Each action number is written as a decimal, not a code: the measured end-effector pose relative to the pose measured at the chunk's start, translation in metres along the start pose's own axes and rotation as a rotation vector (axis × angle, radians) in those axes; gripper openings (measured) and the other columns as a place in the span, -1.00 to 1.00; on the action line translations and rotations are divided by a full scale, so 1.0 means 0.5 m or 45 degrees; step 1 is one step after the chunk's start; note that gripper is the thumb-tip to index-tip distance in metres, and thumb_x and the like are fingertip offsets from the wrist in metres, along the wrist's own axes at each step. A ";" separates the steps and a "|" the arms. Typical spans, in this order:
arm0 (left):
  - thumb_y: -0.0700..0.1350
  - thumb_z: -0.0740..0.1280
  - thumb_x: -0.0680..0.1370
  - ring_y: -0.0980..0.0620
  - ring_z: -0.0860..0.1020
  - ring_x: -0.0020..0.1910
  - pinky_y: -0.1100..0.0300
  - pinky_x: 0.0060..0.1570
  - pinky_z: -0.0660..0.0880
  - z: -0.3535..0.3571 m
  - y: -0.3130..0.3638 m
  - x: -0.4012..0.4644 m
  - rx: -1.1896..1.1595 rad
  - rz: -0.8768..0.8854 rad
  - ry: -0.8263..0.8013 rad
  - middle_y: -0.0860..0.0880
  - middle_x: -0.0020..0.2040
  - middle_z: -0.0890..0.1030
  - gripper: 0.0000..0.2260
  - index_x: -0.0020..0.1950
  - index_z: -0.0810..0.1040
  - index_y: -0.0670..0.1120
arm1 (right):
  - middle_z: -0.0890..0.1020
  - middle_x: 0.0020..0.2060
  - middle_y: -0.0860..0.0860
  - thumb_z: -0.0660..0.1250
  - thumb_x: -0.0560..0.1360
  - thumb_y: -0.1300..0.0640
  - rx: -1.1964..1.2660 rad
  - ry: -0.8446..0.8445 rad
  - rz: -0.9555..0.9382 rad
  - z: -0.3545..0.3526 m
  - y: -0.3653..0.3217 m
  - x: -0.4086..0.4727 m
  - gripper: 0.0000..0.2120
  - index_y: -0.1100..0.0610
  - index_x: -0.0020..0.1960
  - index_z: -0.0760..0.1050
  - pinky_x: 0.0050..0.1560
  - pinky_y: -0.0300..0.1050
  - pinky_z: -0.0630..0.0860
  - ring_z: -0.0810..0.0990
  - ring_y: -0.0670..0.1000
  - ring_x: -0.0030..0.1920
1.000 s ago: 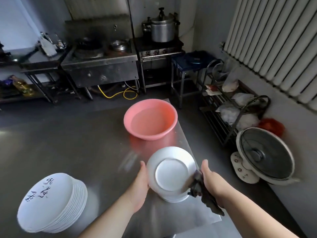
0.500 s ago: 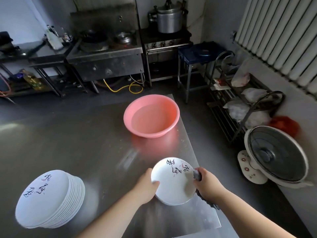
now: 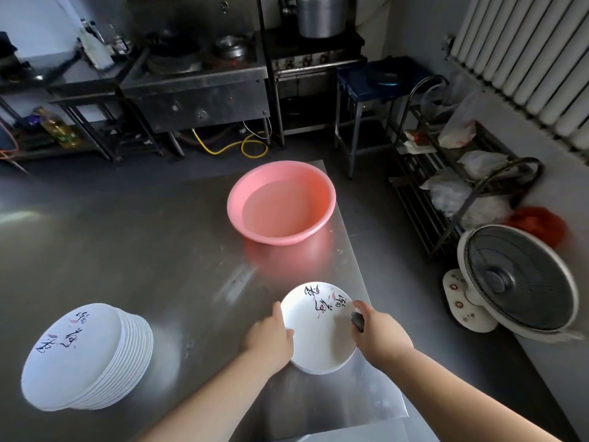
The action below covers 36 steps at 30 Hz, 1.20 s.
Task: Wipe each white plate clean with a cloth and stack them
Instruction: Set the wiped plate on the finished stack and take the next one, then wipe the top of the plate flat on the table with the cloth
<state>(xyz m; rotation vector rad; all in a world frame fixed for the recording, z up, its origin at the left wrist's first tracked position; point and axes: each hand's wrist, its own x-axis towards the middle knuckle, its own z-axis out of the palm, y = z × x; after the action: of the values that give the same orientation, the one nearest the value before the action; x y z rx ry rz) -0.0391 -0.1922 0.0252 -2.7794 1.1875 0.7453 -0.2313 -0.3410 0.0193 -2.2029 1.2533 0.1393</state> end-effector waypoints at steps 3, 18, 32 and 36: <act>0.09 0.20 0.69 -0.19 0.61 0.21 0.00 -0.01 0.52 0.004 -0.005 0.003 0.023 0.008 -0.008 -0.07 0.28 0.63 -0.46 0.59 0.10 -0.06 | 0.62 -0.14 -0.07 0.11 0.66 -0.08 -0.060 0.037 -0.008 0.007 -0.003 0.002 -0.70 -0.15 0.38 0.38 -0.26 -0.07 0.55 0.60 0.09 -0.17; 0.32 0.18 0.57 0.01 0.65 -0.05 0.12 -0.08 0.53 -0.120 -0.216 -0.032 -0.193 0.163 0.140 0.14 -0.06 0.66 -0.58 0.39 0.40 0.24 | 0.58 -0.20 -0.27 -0.03 0.48 -0.54 -0.260 0.327 -0.256 -0.013 -0.212 -0.035 -0.46 -0.19 0.09 0.49 -0.37 -0.16 0.42 0.56 -0.17 -0.20; 0.18 0.23 0.64 0.01 0.62 0.11 0.13 0.05 0.56 -0.228 -0.769 -0.163 -0.386 -0.306 0.460 0.12 0.21 0.60 -0.69 0.36 0.50 0.18 | 0.60 -0.10 -0.11 0.06 0.59 -0.41 -0.254 0.006 -0.698 0.218 -0.691 -0.062 -0.57 -0.12 0.10 0.49 -0.18 -0.09 0.44 0.61 0.00 -0.04; 0.19 0.22 0.60 -0.05 0.62 0.01 0.10 -0.04 0.57 -0.209 -0.865 -0.192 -0.276 -0.427 0.499 0.09 0.09 0.61 -0.80 0.10 0.46 0.10 | 0.52 -0.22 -0.04 -0.02 0.64 -0.36 -0.379 -0.060 -0.625 0.277 -0.781 -0.076 -0.43 0.03 -0.21 0.47 -0.23 -0.10 0.46 0.56 0.06 -0.20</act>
<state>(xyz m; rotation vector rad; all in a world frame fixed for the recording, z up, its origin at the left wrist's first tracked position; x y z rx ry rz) 0.2449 0.1574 0.0919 -3.2914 0.6653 0.3257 0.0919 -0.0894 0.0928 -2.6778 0.6665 0.1884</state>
